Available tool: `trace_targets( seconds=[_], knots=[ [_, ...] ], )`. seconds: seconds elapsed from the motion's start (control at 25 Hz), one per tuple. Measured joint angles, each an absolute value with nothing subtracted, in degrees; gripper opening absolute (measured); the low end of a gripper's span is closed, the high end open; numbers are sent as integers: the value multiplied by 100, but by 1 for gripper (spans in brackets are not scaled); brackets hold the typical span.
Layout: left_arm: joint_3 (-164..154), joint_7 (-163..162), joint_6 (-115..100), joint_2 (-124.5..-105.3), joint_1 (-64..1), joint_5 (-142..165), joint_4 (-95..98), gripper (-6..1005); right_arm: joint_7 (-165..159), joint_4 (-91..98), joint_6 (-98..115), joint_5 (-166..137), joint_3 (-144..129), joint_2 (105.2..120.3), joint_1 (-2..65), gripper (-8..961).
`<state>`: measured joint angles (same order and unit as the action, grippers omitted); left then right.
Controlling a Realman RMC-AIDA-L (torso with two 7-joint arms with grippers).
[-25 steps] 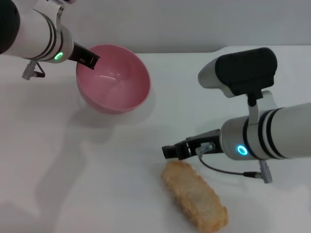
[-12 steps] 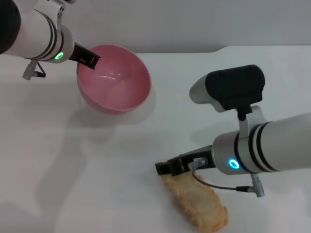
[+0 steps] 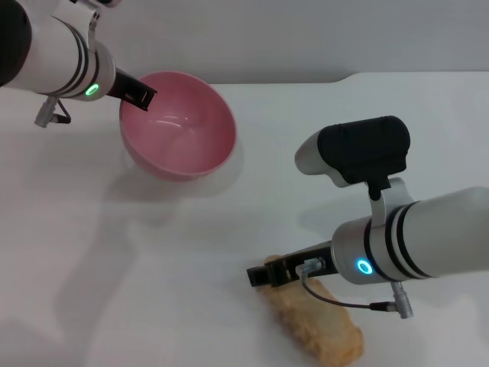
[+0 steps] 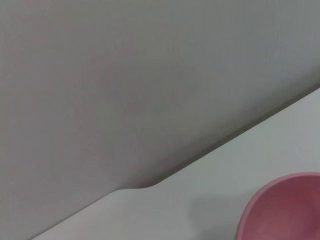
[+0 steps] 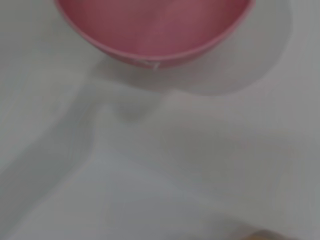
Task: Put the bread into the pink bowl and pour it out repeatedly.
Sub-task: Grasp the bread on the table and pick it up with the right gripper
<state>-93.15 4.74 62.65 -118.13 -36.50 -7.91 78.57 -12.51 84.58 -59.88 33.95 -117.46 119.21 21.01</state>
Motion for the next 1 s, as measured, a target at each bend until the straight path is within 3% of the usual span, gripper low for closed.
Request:
trace_targets(
  seconds=[0.6, 1.0],
  knots=[
    [-9269, 544, 6211, -11803, -3643, -791, 7856, 39, -988, 8447, -5894, 3332, -11782, 11887, 2251, 674],
    [-9262, 554, 6170, -11803, -3638, -795, 7840, 39, -909, 8630, -6021, 3111, -11766, 11870, 2274, 338]
  ],
)
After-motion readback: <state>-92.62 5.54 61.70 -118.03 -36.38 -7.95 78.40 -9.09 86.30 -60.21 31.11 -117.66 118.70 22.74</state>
